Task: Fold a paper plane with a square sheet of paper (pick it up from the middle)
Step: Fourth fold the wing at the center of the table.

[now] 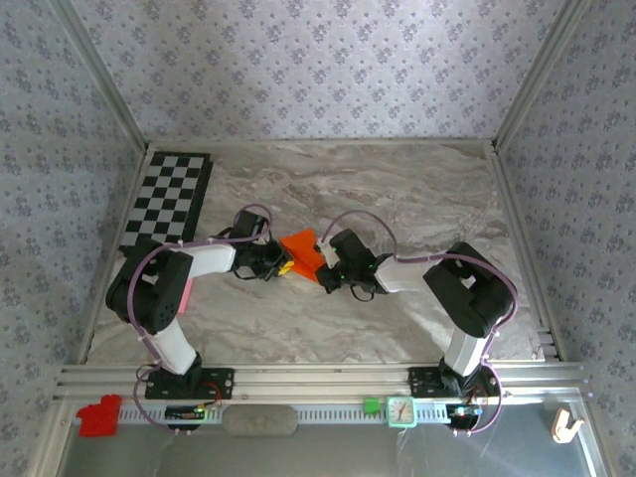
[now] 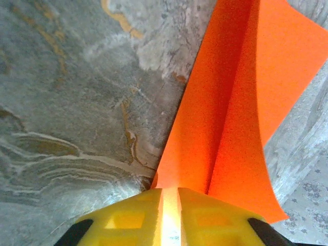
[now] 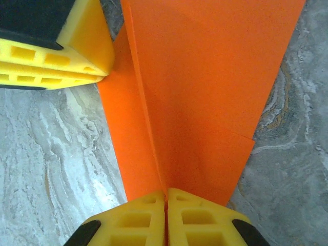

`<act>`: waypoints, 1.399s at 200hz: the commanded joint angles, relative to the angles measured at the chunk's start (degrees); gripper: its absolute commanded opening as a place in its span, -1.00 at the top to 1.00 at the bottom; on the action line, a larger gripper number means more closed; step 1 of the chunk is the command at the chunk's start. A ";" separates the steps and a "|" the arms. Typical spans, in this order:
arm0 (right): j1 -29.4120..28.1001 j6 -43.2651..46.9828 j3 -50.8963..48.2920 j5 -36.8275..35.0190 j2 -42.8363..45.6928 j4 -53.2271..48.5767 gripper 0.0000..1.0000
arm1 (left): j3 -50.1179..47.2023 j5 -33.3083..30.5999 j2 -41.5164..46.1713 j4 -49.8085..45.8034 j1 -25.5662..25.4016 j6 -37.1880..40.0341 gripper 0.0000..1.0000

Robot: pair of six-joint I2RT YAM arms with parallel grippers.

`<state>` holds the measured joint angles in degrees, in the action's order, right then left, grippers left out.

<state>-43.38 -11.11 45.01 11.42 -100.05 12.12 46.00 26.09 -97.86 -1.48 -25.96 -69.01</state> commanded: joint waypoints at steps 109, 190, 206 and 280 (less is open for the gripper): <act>4.30 -11.02 -4.41 12.59 -0.61 10.01 0.85 | 2.90 0.16 1.54 -4.06 -0.59 2.69 0.73; 5.52 -11.39 -4.38 14.82 -1.81 10.34 0.85 | 4.16 0.40 -1.73 -2.69 -1.38 3.49 0.65; 5.56 -11.56 -4.32 14.77 -1.84 9.99 0.85 | 3.95 0.02 -2.58 -4.06 -1.38 3.32 0.67; 5.55 -12.79 -4.01 12.32 -1.89 7.15 0.61 | 2.86 -1.26 -3.32 -7.64 -1.72 2.82 0.71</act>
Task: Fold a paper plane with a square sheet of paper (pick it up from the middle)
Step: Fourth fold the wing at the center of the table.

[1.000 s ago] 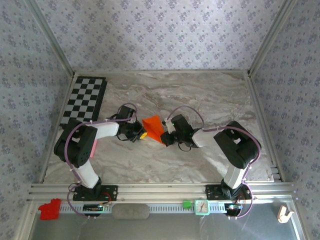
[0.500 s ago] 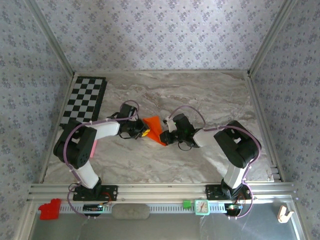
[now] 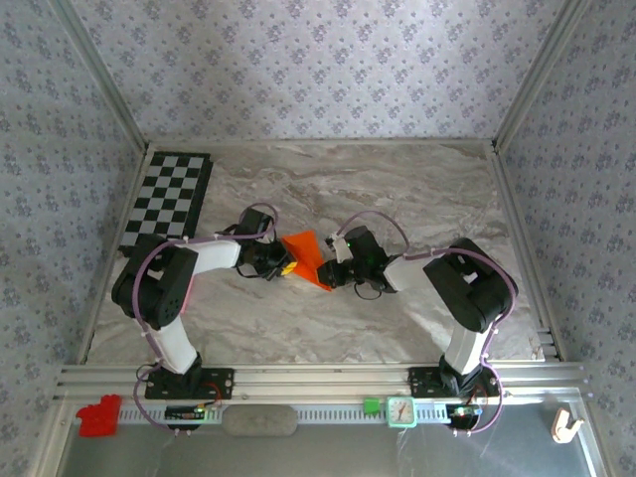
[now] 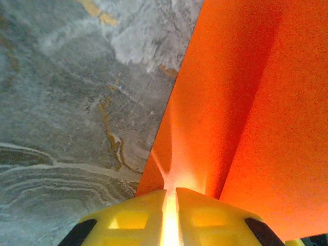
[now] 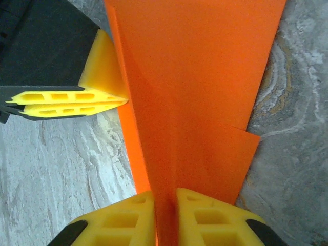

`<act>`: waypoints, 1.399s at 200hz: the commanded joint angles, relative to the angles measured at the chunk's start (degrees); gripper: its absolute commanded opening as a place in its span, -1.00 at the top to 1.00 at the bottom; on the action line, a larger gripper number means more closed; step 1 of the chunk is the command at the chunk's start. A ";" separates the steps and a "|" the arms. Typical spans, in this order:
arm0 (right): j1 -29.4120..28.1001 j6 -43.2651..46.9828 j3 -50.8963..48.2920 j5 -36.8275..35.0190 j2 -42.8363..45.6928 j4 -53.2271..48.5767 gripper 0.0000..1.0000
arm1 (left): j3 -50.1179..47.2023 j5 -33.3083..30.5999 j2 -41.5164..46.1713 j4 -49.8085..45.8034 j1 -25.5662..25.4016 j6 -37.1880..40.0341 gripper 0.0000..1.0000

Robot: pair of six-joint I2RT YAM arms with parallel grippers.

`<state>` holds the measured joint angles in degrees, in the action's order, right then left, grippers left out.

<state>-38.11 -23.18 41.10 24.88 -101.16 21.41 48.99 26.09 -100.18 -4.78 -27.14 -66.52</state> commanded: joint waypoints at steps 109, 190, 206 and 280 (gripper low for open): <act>0.65 -4.33 -0.84 0.77 -0.88 0.34 0.80 | -0.27 -0.96 0.07 -3.84 -0.54 -0.10 0.71; 1.04 -1.31 -0.01 2.78 -0.34 -0.15 0.85 | 1.90 0.29 -0.21 -3.40 -0.55 1.79 0.63; 0.41 -0.11 0.54 0.35 1.52 -3.06 0.73 | 1.34 0.23 -1.06 -3.74 -0.55 1.43 0.64; -6.29 4.68 4.38 -19.42 8.50 -18.83 0.30 | 0.42 -0.33 -1.79 -4.73 -0.55 1.15 0.65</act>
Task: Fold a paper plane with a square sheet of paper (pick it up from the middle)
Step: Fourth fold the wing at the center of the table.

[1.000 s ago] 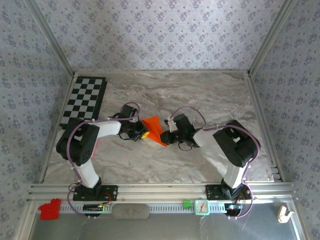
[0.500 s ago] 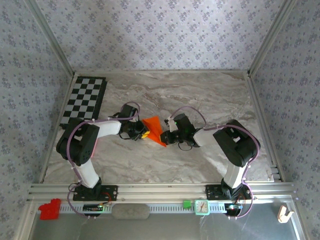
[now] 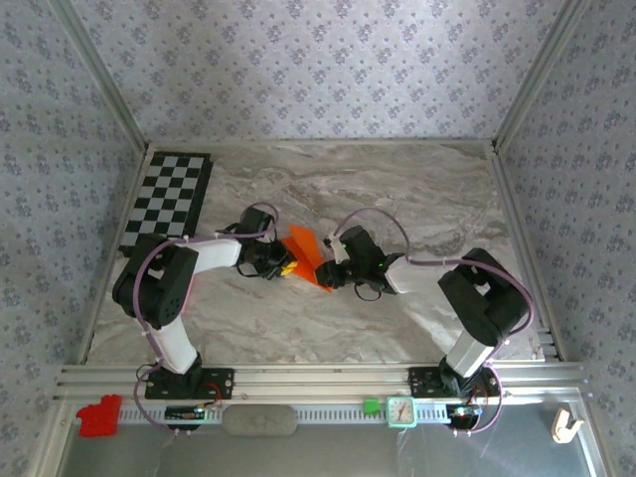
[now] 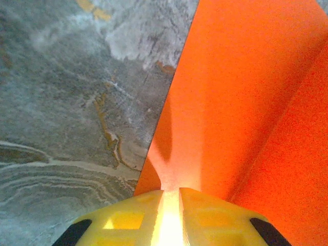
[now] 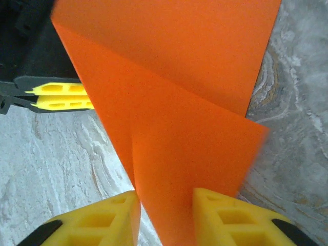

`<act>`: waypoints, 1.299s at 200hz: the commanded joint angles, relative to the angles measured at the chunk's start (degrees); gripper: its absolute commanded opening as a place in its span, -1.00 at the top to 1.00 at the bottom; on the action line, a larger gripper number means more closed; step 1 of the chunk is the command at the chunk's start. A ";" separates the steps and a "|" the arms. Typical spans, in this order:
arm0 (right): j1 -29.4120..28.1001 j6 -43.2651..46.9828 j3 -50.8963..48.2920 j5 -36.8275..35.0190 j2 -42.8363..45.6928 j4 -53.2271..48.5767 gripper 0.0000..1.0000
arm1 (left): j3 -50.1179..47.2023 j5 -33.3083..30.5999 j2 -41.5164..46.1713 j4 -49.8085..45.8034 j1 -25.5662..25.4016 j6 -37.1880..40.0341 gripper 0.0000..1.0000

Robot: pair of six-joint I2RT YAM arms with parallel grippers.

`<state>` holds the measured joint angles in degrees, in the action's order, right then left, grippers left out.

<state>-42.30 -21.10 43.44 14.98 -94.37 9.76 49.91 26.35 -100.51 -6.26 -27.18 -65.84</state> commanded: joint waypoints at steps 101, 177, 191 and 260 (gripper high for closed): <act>-9.16 5.28 7.76 -21.48 -2.28 -14.27 0.11 | -0.19 0.11 -1.62 -3.09 -0.51 0.81 0.63; -12.01 4.43 11.62 -27.54 -6.59 -17.82 0.20 | -0.43 0.11 -1.60 -3.13 -0.51 0.63 0.62; -12.25 3.99 11.77 -28.67 -6.89 -18.13 0.26 | -0.43 0.12 -1.66 -3.14 -0.51 0.47 0.62; -12.24 3.35 11.86 -29.57 -6.98 -18.73 0.49 | -0.68 -0.05 -1.27 -3.23 -0.51 0.49 0.62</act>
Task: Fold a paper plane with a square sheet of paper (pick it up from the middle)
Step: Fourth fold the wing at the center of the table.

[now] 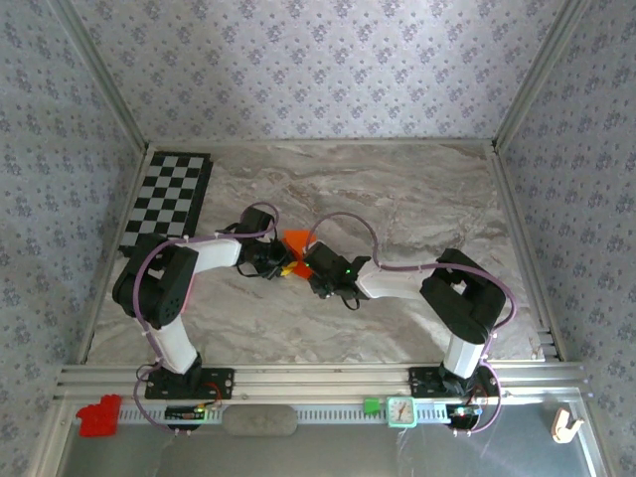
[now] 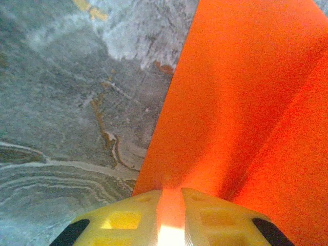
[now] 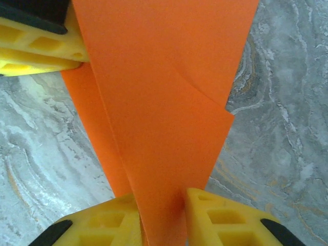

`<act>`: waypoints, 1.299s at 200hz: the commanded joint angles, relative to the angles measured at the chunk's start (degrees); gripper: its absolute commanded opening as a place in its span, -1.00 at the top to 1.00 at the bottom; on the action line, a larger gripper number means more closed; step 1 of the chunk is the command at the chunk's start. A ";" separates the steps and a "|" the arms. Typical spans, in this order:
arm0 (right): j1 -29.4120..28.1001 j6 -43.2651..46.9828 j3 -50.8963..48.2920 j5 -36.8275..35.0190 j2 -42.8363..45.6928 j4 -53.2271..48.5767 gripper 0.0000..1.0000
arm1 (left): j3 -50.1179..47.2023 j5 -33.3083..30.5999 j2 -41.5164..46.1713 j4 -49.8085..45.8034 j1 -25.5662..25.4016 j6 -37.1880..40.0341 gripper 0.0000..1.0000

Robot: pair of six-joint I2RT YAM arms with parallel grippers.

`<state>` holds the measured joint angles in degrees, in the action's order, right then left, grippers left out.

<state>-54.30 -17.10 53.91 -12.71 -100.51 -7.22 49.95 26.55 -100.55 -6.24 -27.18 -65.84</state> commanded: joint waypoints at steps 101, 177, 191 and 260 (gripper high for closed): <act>1.26 -0.04 0.18 4.47 -0.36 0.77 0.64 | -0.78 -0.40 -0.87 -3.48 -0.51 0.47 0.62; 3.94 0.74 -1.47 12.18 -0.45 3.74 0.71 | -0.25 -0.88 1.37 -4.04 -0.51 0.70 0.61; 4.57 0.34 -1.81 13.62 -0.44 4.20 0.73 | -0.01 -1.22 2.30 -4.39 -0.48 0.89 0.60; 9.61 -3.92 -6.61 24.78 -0.08 11.29 0.80 | -2.50 -0.97 6.56 1.19 -0.42 0.30 0.48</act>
<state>-46.63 -18.24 50.02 5.74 -100.51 1.37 49.39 25.67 -96.51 -7.84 -27.18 -65.65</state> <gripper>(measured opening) 0.108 0.252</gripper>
